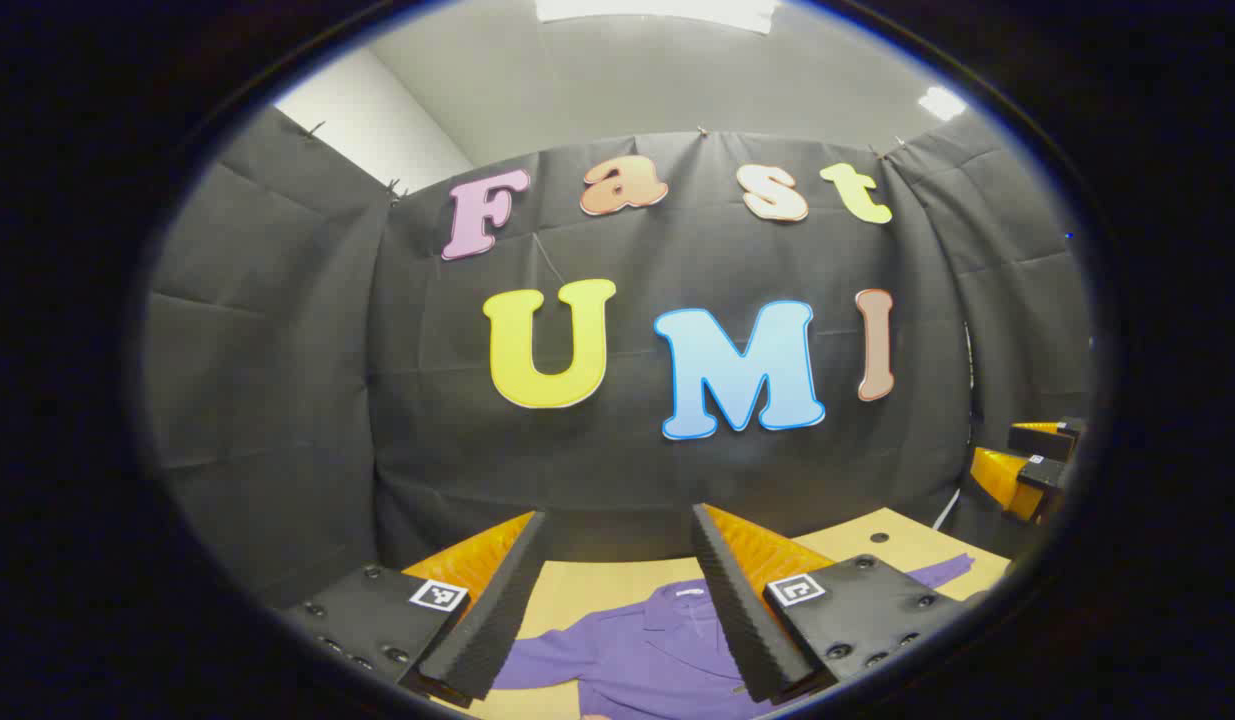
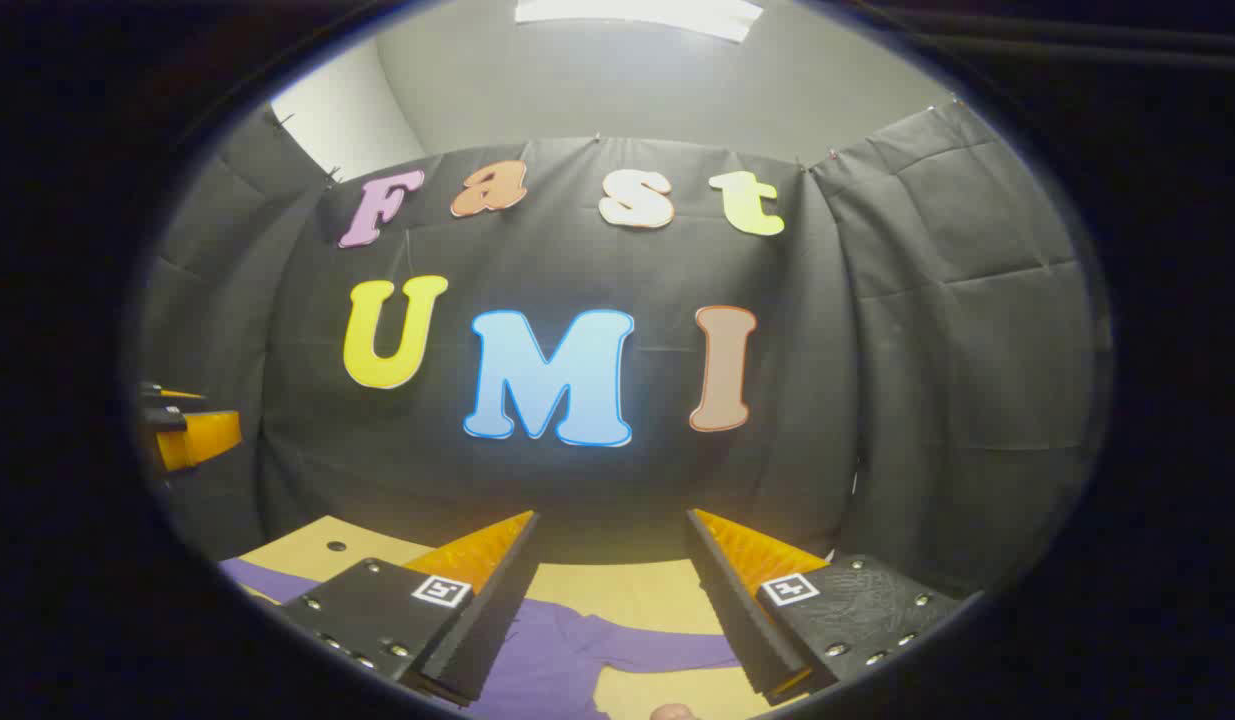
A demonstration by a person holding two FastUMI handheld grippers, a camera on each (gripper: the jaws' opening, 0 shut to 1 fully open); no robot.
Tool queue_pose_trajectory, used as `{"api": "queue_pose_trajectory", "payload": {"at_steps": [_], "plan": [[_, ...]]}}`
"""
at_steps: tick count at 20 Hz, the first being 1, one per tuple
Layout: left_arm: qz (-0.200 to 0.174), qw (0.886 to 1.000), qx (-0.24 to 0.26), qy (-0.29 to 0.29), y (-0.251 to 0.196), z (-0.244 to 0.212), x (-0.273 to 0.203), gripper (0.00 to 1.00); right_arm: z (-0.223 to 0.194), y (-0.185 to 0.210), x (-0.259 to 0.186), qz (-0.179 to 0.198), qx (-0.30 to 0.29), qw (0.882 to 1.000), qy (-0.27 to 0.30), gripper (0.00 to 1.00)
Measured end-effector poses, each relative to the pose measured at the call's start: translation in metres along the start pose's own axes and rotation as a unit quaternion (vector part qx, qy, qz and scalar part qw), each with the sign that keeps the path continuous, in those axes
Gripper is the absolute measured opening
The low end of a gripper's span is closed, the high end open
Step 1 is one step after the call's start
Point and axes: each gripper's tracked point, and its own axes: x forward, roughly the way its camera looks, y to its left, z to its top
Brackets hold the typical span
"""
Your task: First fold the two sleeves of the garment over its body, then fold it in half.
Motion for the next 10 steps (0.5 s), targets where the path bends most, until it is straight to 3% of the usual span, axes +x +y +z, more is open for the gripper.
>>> {"api": "queue_pose_trajectory", "payload": {"at_steps": [10], "plan": [[0.01,1.0,0.016,0.006,0.005,-0.002,0.0,0.93,-0.04,-0.05,0.02,-0.046,0.007,0.999,0.028,0.9]]}}
